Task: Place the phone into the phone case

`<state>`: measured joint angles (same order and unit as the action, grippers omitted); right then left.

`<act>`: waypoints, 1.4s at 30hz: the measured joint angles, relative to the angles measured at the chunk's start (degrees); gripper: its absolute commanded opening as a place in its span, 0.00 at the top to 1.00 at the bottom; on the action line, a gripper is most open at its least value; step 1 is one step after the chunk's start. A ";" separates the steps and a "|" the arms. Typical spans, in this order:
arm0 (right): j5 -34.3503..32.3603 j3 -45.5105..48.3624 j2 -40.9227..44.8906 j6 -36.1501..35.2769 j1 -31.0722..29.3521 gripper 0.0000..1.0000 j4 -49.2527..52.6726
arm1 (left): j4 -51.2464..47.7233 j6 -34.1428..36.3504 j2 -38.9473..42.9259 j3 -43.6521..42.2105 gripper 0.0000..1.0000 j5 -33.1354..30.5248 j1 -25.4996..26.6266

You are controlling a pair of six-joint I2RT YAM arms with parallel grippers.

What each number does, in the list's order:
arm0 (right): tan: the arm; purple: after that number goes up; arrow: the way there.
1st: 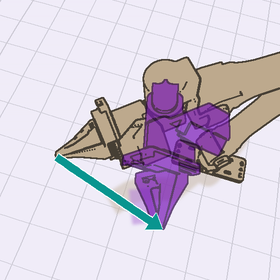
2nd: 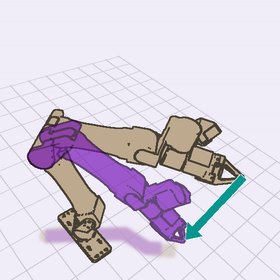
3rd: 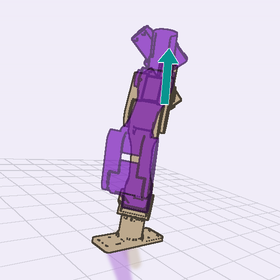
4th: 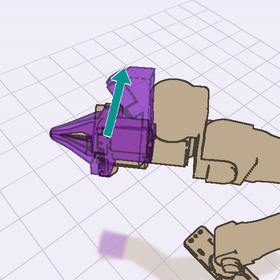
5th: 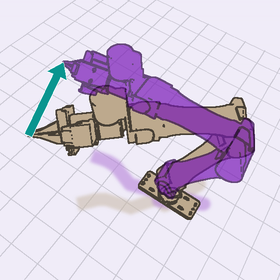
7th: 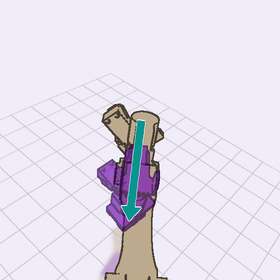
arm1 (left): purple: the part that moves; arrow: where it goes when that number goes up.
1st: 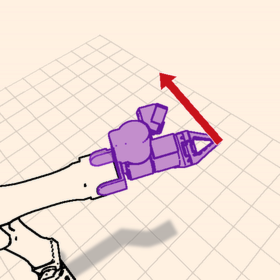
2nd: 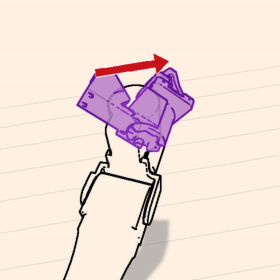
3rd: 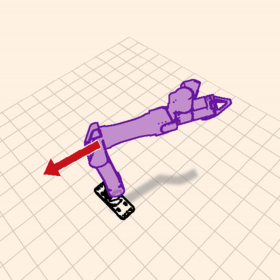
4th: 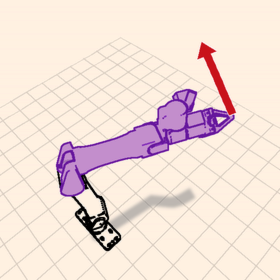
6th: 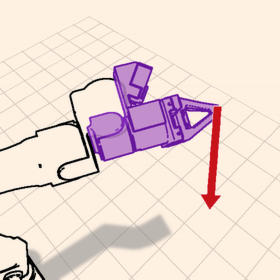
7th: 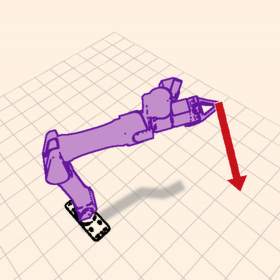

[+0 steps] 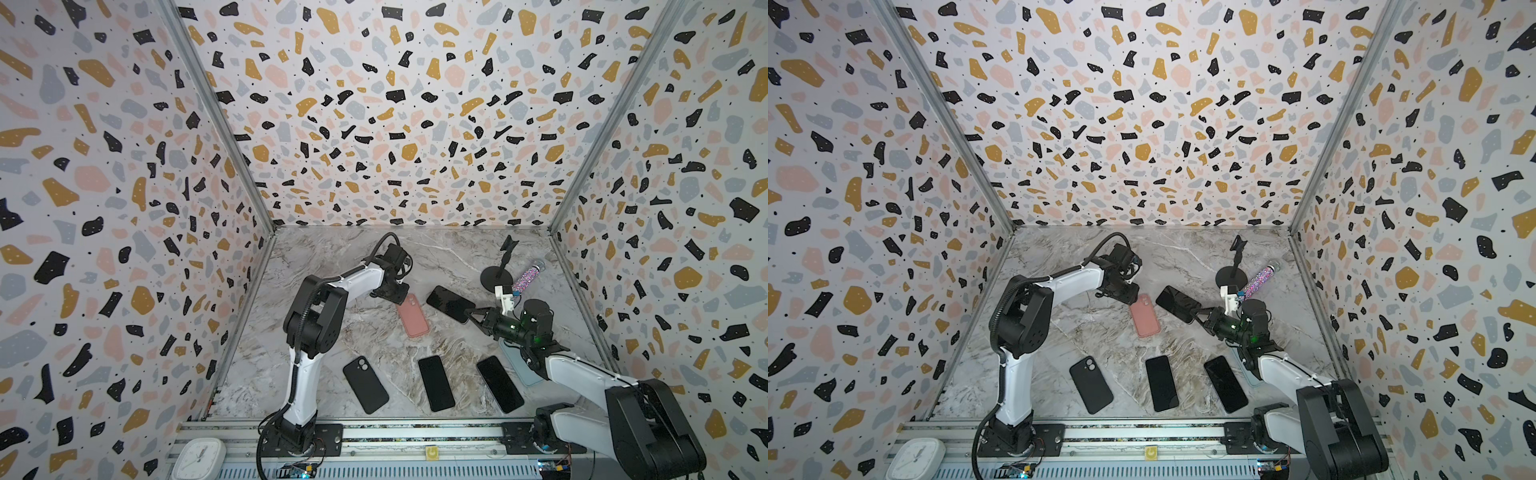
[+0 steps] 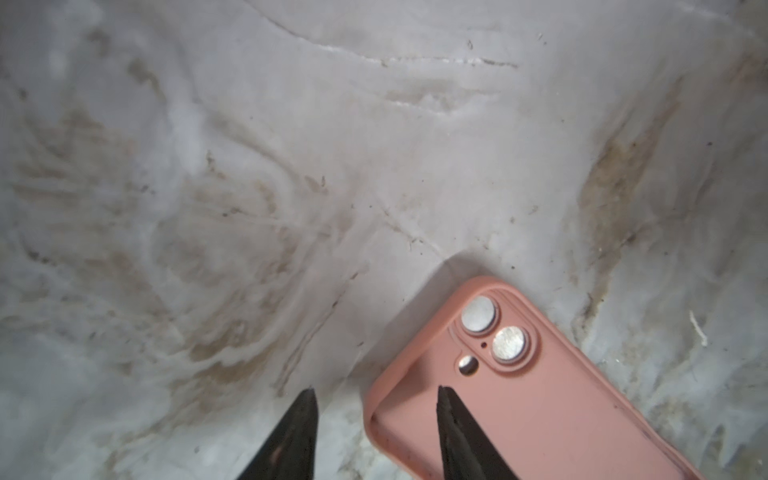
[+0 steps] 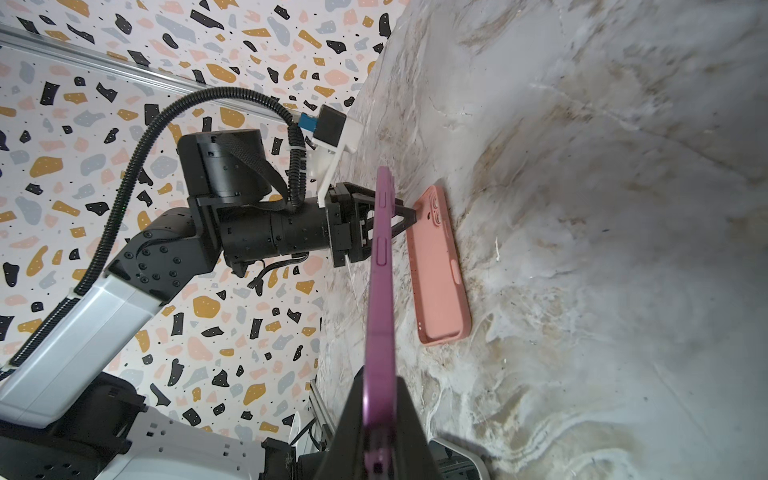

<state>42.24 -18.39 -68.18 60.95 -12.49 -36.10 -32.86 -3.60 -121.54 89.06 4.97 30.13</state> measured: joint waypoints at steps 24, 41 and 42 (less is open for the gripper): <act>2.73 -3.41 -1.60 -4.74 -0.13 1.00 6.19 | 6.43 -8.92 6.60 -11.67 0.90 -2.99 1.03; 6.27 -8.57 -15.13 2.67 -6.25 1.00 4.17 | 16.22 -22.62 17.38 -23.21 0.61 0.79 -1.20; 6.45 -8.66 -16.26 3.41 -6.32 1.00 3.43 | 16.83 -22.73 17.53 -23.41 0.61 1.49 -1.70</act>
<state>48.69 -27.05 -84.44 64.36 -18.81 -32.67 -16.03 -26.33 -104.01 65.65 6.46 28.42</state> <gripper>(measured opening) 0.108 0.387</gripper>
